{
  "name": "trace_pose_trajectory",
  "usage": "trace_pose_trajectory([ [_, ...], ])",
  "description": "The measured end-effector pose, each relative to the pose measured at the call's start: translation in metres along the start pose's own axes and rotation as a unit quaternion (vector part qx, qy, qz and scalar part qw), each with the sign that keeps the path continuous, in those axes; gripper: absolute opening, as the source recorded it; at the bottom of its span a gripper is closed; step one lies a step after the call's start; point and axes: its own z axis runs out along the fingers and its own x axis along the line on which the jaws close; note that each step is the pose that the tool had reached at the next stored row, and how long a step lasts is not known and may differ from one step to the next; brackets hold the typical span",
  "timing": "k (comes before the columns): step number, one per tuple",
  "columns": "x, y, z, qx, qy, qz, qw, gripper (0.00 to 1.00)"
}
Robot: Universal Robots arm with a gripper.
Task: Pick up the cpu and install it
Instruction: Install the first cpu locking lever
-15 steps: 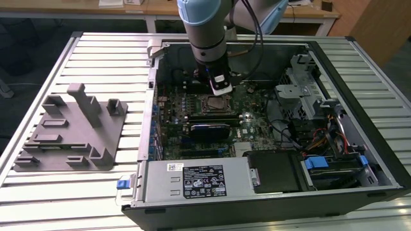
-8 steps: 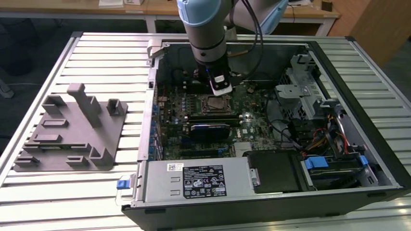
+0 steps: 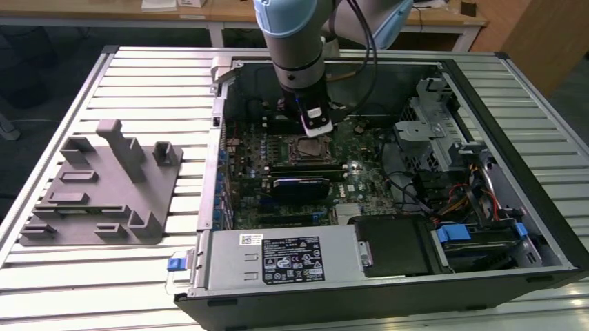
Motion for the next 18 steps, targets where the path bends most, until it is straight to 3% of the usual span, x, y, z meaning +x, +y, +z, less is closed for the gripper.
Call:
trace_pose_trajectory([
  [11, -0.0032, 0.0060, -0.0207, 0.0005, -0.0001, 0.000, 1.0000, 0.11],
  [18, -0.0034, 0.0064, -0.0223, 0.0009, -0.0003, 0.000, 1.0000, 0.11],
])
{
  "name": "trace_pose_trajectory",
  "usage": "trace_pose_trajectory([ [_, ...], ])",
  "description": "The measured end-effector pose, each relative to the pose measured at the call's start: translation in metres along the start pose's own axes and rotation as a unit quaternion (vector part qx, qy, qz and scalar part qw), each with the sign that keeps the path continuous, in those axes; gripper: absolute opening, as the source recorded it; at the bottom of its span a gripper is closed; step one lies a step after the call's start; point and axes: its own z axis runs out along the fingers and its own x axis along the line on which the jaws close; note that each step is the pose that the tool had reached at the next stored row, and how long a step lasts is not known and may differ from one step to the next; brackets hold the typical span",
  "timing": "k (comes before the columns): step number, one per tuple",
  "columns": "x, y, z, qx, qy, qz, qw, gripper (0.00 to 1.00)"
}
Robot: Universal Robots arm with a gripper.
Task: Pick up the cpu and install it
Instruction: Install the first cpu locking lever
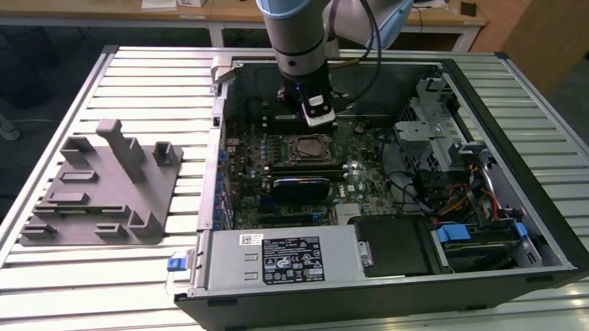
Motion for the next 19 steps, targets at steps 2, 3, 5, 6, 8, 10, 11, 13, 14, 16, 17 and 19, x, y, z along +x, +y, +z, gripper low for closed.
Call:
trace_pose_trajectory([
  [2, 0.0000, 0.0000, 0.0000, 0.0007, -0.0002, 0.000, 1.0000, 0.11],
  [3, 0.0000, 0.0000, 0.0000, 0.0033, -0.0007, -0.001, 1.0000, 0.11],
  [5, 0.0000, -0.0001, 0.0004, 0.0115, -0.0015, -0.002, 0.9999, 0.11],
  [6, -0.0001, -0.0001, 0.0005, 0.0170, -0.0014, -0.003, 0.9999, 0.11],
  [8, -0.0003, -0.0001, 0.0007, 0.0294, -0.0002, -0.005, 0.9996, 0.11],
  [10, -0.0004, 0.0000, 0.0008, 0.0430, 0.0022, -0.006, 0.9991, 0.11],
  [11, -0.0005, 0.0000, 0.0009, 0.0500, 0.0037, -0.007, 0.9987, 0.11],
  [13, -0.0006, 0.0000, 0.0010, 0.0649, 0.0076, -0.008, 0.9978, 0.11],
  [14, -0.0007, 0.0000, 0.0011, 0.0722, 0.0098, -0.009, 0.9973, 0.11],
  [16, -0.0009, 0.0001, 0.0012, 0.0873, 0.0144, -0.010, 0.9960, 0.11],
  [17, -0.0010, 0.0001, 0.0013, 0.0945, 0.0164, -0.011, 0.9953, 0.11],
  [19, -0.0013, 0.0002, 0.0014, 0.1090, 0.0194, -0.012, 0.9938, 0.11],
])
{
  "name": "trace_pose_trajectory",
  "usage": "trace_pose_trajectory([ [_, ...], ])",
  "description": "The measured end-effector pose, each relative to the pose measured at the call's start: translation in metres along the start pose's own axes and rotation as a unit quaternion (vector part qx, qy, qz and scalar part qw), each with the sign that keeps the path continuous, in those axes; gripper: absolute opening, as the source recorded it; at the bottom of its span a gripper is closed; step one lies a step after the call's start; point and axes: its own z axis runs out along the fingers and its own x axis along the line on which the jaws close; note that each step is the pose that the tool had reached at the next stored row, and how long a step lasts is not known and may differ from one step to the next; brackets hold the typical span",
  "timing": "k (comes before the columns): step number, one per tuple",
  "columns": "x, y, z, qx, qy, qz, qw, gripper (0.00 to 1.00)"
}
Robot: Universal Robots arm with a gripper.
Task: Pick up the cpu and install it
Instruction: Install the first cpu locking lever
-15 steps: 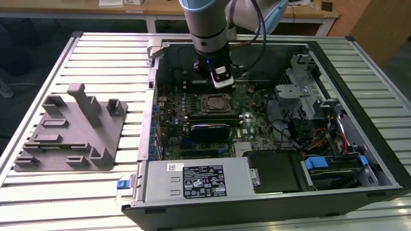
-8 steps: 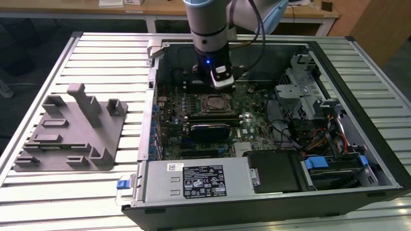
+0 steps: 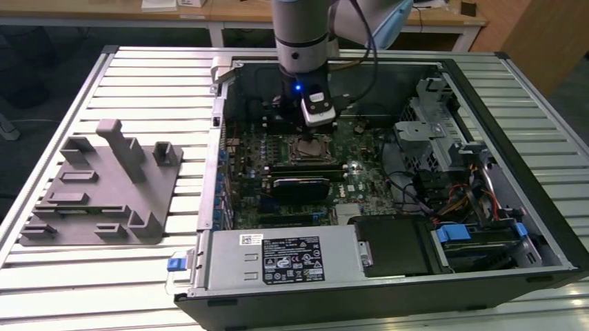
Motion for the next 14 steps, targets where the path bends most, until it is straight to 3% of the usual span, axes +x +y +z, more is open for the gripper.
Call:
trace_pose_trajectory([
  [2, -0.0002, 0.0000, 0.0001, 0.0135, 0.0027, -0.001, 0.9999, 0.11],
  [3, -0.0002, 0.0000, 0.0001, 0.0156, 0.0031, -0.002, 0.9999, 0.11],
  [9, -0.0002, 0.0000, 0.0001, 0.0160, 0.0030, -0.002, 0.9999, 0.11],
  [14, -0.0004, -0.0001, 0.0005, 0.0142, 0.0037, -0.022, 0.9996, 0.11],
])
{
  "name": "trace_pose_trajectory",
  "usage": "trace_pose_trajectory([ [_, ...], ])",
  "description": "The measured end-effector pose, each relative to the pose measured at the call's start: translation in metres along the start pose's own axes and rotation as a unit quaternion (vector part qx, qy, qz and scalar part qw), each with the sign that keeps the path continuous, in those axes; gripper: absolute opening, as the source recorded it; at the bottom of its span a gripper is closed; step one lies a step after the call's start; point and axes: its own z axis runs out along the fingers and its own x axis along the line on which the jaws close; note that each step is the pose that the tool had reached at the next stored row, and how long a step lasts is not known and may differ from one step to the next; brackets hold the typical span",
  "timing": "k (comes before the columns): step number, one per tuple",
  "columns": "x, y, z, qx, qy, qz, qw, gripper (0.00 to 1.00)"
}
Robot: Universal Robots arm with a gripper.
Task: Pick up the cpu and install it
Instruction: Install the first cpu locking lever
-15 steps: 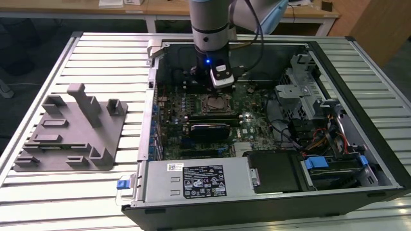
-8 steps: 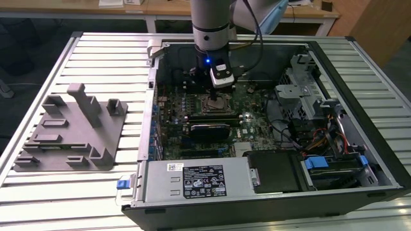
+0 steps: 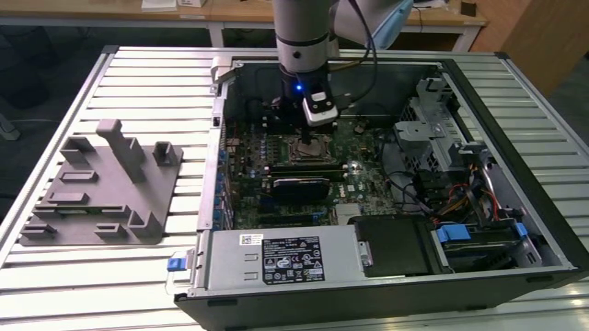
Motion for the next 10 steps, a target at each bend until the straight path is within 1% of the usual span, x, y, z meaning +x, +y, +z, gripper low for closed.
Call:
trace_pose_trajectory([
  [3, -0.0001, 0.0000, 0.0008, 0.0008, 0.0006, -0.014, 0.9999, 0.11],
  [6, -0.0003, 0.0001, 0.0020, 0.0026, 0.0024, -0.024, 0.9997, 0.11],
  [8, -0.0004, 0.0001, 0.0027, 0.0044, 0.0039, -0.031, 0.9995, 0.11],
  [10, -0.0005, 0.0001, 0.0031, 0.0072, 0.0055, -0.040, 0.9992, 0.11],
])
